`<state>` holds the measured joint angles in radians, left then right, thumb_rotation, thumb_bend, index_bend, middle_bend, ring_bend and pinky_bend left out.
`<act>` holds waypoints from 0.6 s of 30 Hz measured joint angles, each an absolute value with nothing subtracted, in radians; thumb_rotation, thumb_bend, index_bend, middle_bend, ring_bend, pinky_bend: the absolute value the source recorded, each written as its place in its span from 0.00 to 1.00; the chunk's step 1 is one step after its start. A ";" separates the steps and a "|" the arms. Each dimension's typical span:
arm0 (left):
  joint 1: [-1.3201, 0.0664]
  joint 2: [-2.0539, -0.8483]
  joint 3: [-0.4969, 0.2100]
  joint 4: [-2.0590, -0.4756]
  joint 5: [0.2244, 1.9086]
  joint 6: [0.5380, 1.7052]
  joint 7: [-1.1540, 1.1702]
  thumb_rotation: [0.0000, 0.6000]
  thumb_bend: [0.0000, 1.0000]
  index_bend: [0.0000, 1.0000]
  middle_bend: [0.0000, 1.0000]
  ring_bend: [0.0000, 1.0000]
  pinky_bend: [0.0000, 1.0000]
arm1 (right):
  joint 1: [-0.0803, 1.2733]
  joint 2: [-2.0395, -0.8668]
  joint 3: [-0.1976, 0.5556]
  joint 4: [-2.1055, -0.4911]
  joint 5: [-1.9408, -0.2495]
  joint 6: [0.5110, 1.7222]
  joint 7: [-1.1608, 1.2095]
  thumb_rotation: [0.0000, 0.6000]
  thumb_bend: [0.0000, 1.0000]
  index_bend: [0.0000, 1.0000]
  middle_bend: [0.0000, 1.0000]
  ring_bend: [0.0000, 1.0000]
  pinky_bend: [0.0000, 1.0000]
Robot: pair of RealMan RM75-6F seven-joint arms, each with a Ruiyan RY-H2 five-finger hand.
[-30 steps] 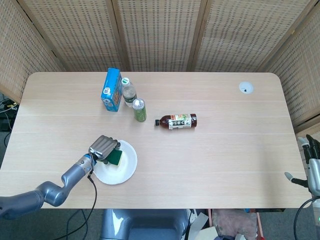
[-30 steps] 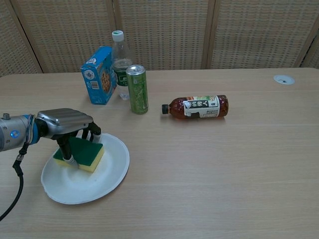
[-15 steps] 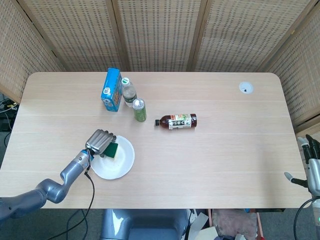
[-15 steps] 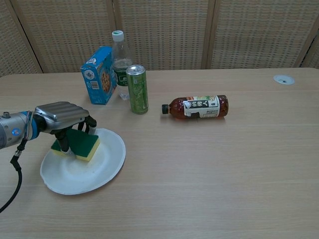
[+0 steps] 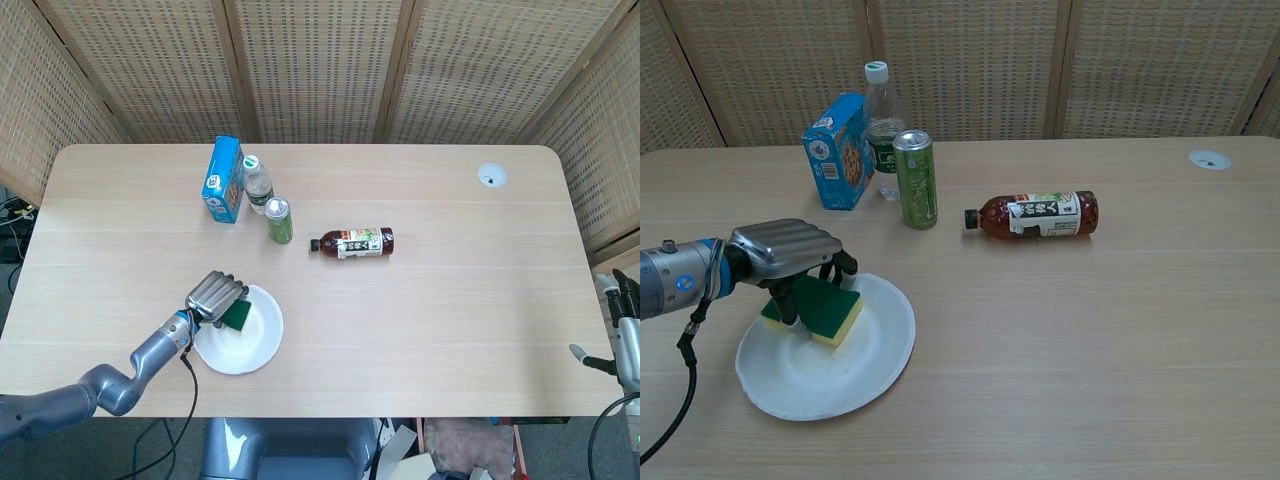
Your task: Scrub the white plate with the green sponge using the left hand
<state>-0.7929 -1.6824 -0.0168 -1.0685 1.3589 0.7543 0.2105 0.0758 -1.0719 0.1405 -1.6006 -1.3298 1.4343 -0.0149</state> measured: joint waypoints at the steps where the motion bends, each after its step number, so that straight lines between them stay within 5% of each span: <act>1: -0.793 -1.683 -0.020 -1.060 1.352 0.753 0.214 1.00 0.13 0.56 0.43 0.40 0.47 | 0.076 -1.072 0.141 -1.601 -1.330 1.434 -0.015 1.00 0.00 0.06 0.00 0.00 0.00; 9: -0.783 -1.680 -0.046 -0.971 1.305 0.740 0.195 1.00 0.14 0.56 0.43 0.40 0.47 | 0.076 -1.072 0.141 -1.603 -1.330 1.436 -0.018 1.00 0.00 0.06 0.00 0.00 0.00; 18: -0.777 -1.636 -0.050 -1.048 1.343 0.772 0.137 1.00 0.14 0.56 0.43 0.40 0.47 | 0.076 -1.073 0.140 -1.605 -1.331 1.437 -0.021 1.00 0.00 0.06 0.00 0.00 0.00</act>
<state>-0.7768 -1.6362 -0.0496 -1.0477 1.3429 0.7720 0.1368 0.0758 -1.0729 0.1404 -1.6053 -1.3309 1.4373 -0.0212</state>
